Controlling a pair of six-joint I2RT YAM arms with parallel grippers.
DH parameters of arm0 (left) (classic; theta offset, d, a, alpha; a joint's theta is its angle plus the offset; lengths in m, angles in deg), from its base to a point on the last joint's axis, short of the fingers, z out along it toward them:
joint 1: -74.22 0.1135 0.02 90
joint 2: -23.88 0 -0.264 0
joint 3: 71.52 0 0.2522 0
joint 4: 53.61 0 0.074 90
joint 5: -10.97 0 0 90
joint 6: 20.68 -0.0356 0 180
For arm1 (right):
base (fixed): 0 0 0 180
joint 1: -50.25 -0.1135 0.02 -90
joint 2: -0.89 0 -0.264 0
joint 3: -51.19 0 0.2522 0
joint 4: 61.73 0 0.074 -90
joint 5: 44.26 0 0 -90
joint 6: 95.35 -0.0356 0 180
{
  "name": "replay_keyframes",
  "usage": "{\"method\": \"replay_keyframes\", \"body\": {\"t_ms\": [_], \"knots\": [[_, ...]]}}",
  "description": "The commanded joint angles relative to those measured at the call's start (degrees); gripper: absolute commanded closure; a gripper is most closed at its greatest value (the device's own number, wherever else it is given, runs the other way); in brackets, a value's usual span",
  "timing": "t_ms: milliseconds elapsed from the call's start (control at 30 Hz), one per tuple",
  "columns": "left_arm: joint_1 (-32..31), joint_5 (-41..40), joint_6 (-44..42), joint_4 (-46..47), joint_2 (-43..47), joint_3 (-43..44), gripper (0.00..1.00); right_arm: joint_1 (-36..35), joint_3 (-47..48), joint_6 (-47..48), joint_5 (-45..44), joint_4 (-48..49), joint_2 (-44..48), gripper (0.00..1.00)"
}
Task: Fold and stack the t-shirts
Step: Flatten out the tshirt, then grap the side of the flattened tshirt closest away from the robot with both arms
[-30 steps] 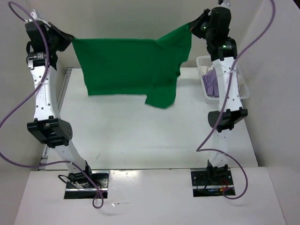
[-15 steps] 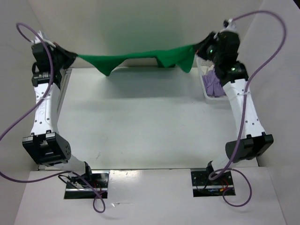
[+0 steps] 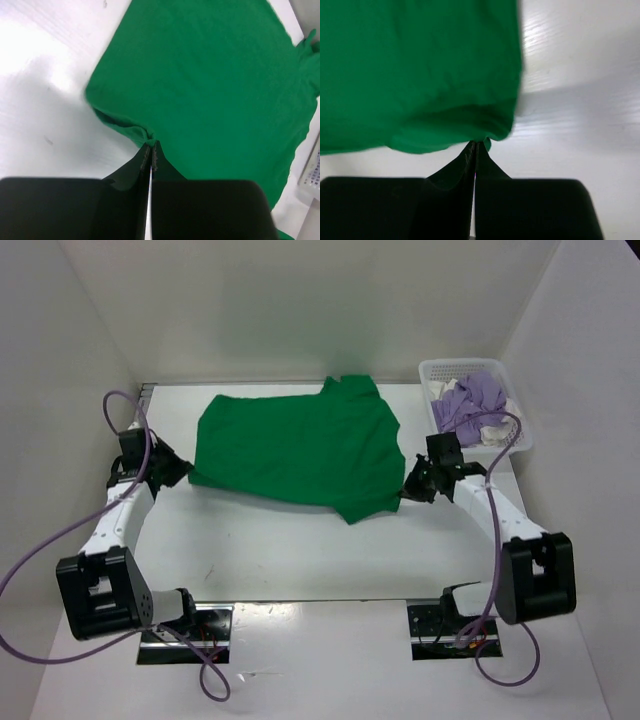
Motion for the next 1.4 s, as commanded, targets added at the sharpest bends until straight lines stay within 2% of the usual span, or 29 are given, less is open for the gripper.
{"method": "replay_keyframes", "body": {"t_ms": [0, 133, 167, 300, 433, 567, 767, 900, 1167, 1367], "knots": [[0.5, -1.3, -1.4, -0.1, 5.2, -3.1, 1.00, 0.4, -2.5, -4.4, 3.7, -1.8, 6.3, 1.00], [0.5, -3.9, -2.2, -6.6, 9.9, -6.2, 1.00, -3.0, -3.9, -7.5, 6.5, -8.1, 9.3, 1.00], [1.1, -4.5, -3.7, -8.9, 11.2, -7.4, 1.00, -3.7, -6.2, -9.4, 5.9, -9.6, 15.0, 1.00], [1.1, -4.5, -3.7, -9.7, 11.8, -8.0, 1.00, -3.7, -6.2, -9.4, 5.3, -8.1, 13.2, 1.00], [1.1, -4.5, -3.7, -7.4, 5.9, -6.9, 1.00, -3.1, -4.2, -8.2, 3.8, -4.9, 10.0, 1.00], [1.1, -5.0, -3.7, -5.6, 1.6, -4.0, 1.00, -1.8, 2.0, -4.6, 0.2, -3.7, 4.3, 1.00], [1.1, -4.5, -3.1, -3.7, -7.6, 1.6, 1.00, -1.2, 13.2, -2.3, -0.9, -0.8, -7.6, 1.00], [1.1, -5.0, -2.6, -2.6, -10.6, 4.4, 1.00, -0.7, 19.9, -1.7, -1.4, -0.1, -13.2, 1.00], [1.1, -5.0, -2.0, -0.7, -18.3, 10.6, 1.00, 0.4, 31.4, -0.6, -1.4, 1.1, -25.1, 1.00], [0.4, -5.0, -2.0, 0.6, -24.1, 14.0, 0.96, 1.4, 36.1, -0.1, -2.0, 2.6, -32.7, 1.00]]}}
